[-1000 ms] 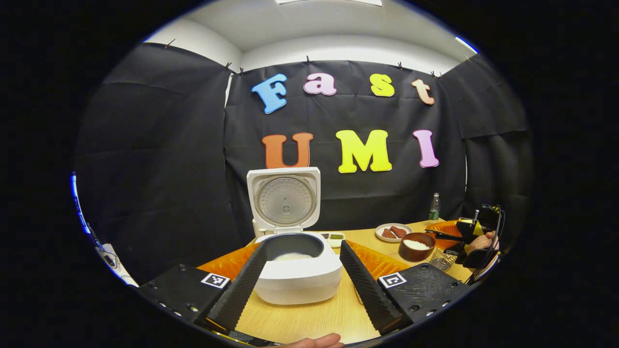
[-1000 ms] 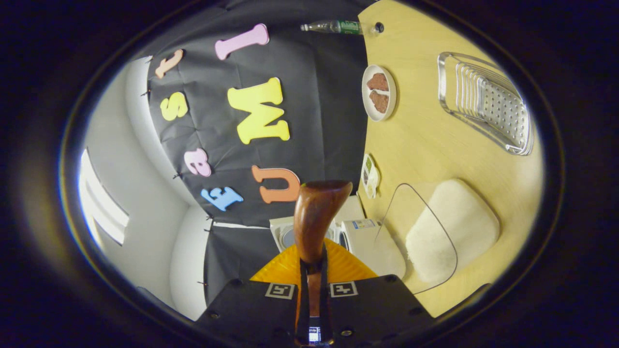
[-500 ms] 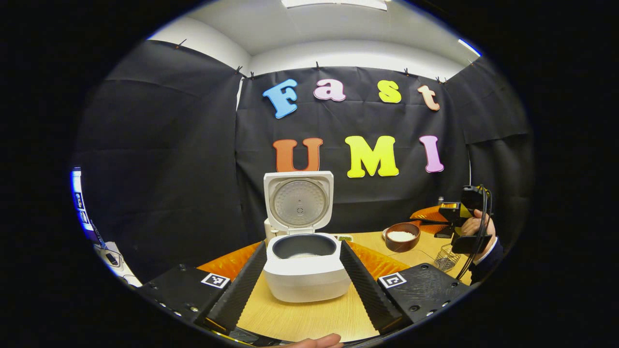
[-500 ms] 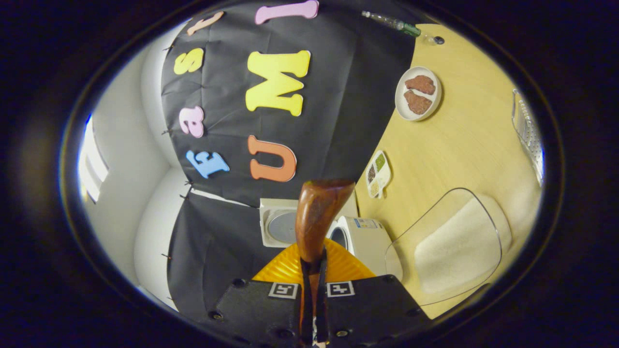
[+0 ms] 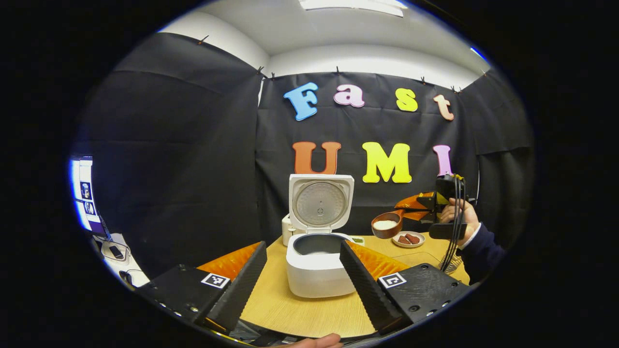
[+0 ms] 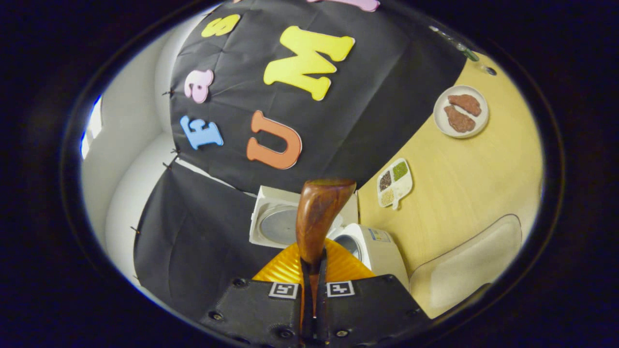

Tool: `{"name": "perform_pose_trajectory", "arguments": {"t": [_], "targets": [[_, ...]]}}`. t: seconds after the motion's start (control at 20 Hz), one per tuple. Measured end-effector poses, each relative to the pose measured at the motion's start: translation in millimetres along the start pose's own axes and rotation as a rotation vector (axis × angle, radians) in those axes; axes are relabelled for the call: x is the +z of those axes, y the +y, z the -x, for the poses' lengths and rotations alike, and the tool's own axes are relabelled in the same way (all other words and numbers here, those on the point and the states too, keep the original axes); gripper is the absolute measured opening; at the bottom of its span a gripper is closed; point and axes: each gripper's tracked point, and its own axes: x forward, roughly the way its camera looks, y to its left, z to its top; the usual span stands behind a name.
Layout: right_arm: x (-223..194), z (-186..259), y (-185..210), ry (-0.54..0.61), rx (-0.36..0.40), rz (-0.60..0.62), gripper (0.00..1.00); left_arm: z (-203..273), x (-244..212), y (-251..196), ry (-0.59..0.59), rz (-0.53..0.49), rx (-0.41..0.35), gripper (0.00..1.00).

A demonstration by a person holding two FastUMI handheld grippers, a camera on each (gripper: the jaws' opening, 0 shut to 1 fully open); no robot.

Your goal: Close the left gripper, press the button to open the rice cooker; take a wooden spoon from the chopstick holder with the right hand, scoop a spoonful of rice and pour it into the rice cooker, then put the wooden spoon back into the chopstick holder.

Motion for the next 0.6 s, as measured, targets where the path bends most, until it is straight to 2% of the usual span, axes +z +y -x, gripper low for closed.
{"name": "perform_pose_trajectory", "arguments": {"t": [0.25, 0.6], "targets": [[-19.4, -54.9, 26.4, 0.04, -0.05, 0.208, 0.1, 13.2, 0.2, 13.1, 0.009, 0.005, 0.031, 0.95], [-23.3, -121.3, 46.2, -0.03, -0.137, 0.615, 0.08, 27.8, -5.0, 24.5, 0.018, 0.0, 0.055, 0.94]]}}
